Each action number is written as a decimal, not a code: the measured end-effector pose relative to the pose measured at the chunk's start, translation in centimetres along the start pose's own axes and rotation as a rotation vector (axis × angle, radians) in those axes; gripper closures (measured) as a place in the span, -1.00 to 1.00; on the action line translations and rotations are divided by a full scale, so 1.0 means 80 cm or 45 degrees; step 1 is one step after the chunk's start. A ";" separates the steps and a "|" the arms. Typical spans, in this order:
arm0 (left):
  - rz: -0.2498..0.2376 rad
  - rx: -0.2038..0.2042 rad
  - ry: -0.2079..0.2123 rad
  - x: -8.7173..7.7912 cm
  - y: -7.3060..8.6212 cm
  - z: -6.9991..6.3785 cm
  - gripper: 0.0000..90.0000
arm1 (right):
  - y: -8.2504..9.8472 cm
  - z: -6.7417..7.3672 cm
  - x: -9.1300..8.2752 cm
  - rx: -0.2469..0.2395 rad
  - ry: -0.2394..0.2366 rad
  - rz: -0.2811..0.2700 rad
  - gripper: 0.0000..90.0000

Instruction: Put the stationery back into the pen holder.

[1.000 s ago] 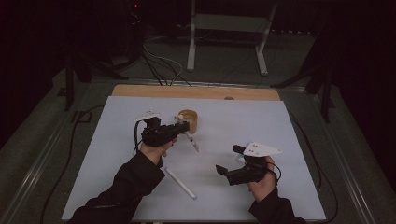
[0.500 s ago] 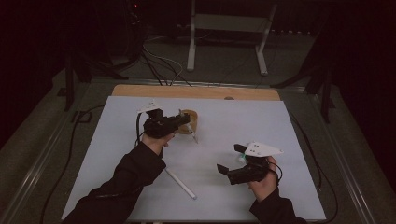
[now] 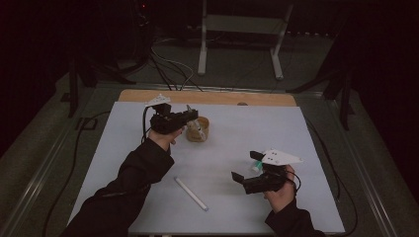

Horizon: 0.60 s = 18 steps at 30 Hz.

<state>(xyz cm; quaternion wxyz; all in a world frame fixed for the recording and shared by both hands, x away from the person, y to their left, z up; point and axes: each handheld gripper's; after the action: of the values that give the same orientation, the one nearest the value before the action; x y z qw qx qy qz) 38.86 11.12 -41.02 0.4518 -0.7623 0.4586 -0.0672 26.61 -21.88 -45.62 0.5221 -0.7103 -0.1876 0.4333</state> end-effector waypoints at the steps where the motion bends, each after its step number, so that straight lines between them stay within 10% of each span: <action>1: -0.002 -0.001 0.003 0.001 -0.002 0.000 0.79 | 0.000 0.000 0.000 0.001 0.000 0.002 -1.00; 18: -0.054 0.008 -0.052 0.021 -0.029 0.020 0.79 | 0.001 -0.002 -0.001 0.010 -0.024 -0.007 -1.00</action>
<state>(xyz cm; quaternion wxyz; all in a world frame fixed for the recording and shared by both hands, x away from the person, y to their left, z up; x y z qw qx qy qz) 42.18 11.25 -40.73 0.4618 -0.7717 0.4328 -0.0628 26.66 -22.05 -45.64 0.5244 -0.7036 -0.1927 0.4391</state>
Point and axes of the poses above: each handheld gripper's, and its own axes: x roughly forward along the jaws, y roughly out of its underside, z roughly to its left, and after that the axes turned 13 degrees about -x, right-handed
